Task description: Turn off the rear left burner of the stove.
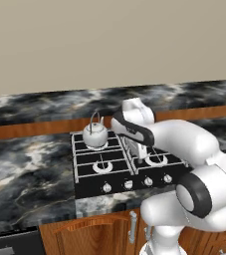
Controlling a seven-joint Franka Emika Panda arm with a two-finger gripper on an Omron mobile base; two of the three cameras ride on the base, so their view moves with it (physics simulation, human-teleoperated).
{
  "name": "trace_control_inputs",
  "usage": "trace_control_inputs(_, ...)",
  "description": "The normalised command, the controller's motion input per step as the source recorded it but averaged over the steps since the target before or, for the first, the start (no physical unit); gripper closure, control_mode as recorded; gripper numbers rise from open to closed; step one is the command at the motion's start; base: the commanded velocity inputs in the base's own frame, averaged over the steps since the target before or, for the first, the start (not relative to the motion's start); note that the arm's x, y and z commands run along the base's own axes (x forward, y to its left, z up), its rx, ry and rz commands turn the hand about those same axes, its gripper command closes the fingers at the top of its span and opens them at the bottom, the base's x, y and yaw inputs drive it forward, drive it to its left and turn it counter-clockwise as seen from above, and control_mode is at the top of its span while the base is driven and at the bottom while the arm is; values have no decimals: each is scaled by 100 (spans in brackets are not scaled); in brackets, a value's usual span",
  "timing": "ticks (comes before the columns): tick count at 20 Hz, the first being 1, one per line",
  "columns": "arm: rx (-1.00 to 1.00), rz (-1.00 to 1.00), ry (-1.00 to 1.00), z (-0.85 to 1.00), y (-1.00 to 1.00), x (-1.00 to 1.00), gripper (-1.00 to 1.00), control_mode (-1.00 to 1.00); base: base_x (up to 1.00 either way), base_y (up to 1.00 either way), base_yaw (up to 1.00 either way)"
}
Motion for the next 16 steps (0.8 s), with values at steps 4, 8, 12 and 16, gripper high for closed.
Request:
trace_control_inputs(4, 1, 16, 2, -30, 4, 33, -100, -100, 0, 0, 0)
trace_control_inputs(8, 9, 13, 0, -29, 0, 13, -100, -100, 0, 0, 0)
trace_control_inputs(12, 17, 7, 3, -37, 14, 9, -100, -100, 0, 0, 0)
trace_control_inputs(16, 28, 1, 0, -36, 10, 0, -100, -100, 0, 0, 0)
